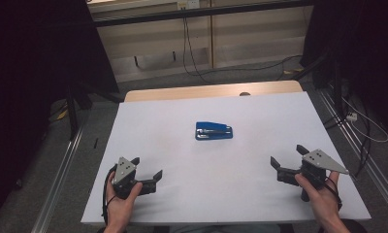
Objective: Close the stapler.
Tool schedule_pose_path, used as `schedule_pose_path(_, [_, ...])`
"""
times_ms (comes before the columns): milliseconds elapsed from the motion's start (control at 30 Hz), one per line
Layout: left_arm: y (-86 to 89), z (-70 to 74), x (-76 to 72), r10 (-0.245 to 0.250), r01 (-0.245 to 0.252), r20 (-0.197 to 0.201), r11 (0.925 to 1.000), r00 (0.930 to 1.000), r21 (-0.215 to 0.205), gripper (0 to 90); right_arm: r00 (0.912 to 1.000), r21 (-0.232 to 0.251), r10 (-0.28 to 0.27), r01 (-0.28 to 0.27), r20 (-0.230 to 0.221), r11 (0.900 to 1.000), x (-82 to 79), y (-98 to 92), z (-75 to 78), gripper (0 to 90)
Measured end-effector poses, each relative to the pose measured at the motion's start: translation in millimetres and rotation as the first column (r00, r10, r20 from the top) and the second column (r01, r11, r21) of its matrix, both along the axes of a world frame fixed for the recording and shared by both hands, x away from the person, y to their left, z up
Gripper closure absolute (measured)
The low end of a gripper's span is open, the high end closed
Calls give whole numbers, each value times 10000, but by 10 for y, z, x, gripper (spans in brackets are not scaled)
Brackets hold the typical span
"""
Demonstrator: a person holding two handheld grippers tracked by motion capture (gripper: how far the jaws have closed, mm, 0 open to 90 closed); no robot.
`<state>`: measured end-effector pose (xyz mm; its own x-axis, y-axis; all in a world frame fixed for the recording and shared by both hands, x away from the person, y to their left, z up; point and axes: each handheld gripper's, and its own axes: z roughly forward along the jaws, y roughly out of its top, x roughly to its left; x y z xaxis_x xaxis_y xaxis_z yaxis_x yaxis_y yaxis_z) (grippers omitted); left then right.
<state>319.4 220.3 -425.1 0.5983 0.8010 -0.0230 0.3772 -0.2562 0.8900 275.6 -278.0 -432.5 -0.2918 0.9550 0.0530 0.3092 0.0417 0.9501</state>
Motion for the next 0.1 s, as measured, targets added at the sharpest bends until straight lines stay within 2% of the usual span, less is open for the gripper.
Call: schedule_pose_path(100, [-33,-1,3,-144,144,-15,9999,9999,-3,45,9998,-32,56,-57,-199,10000,15,11,-16,18])
